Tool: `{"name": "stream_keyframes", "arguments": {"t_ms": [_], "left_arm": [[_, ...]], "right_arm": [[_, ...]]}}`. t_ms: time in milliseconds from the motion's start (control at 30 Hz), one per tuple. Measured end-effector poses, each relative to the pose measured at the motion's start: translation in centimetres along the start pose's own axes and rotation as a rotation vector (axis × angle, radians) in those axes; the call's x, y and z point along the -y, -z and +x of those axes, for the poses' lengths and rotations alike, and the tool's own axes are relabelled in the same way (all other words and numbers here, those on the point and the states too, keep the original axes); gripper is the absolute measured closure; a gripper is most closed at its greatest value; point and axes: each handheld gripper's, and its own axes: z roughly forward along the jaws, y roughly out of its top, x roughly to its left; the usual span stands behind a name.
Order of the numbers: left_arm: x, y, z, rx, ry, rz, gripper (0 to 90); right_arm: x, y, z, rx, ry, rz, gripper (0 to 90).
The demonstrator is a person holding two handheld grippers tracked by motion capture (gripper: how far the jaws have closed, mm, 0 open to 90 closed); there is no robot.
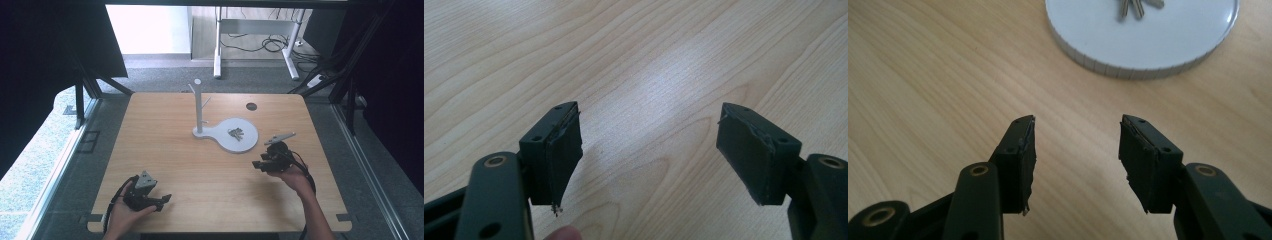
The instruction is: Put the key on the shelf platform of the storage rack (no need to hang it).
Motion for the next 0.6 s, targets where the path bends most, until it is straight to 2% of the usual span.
{"name": "stream_keyframes", "arguments": {"t_ms": [167,333,400,433,500,600], "left_arm": [[0.0,-0.2,-0.1,-0.002,-0.002,0.005,26.4],[0.0,-0.4,-0.4,-0.002,-0.009,0.014,26.4],[-0.1,-0.4,-0.4,-0.002,-0.010,0.013,26.4],[-0.1,-0.4,-0.4,-0.002,-0.008,0.009,26.4],[0.0,-0.4,-0.3,-0.003,-0.008,0.008,26.4],[-0.1,-0.3,-0.3,-0.004,-0.008,0.008,26.4]], "right_arm": [[2.3,0.0,0.7,0.014,-0.005,-0.022,50.4],[2.9,-0.3,1.5,0.028,0.016,-0.033,49.9],[3.3,-0.4,1.4,0.025,0.003,-0.068,50.6],[3.5,-0.5,1.3,0.012,-0.005,-0.056,49.8],[3.9,-0.7,1.2,0.033,0.009,-0.027,48.9],[4.7,-0.4,0.6,0.035,-0.027,-0.044,48.1]]}}
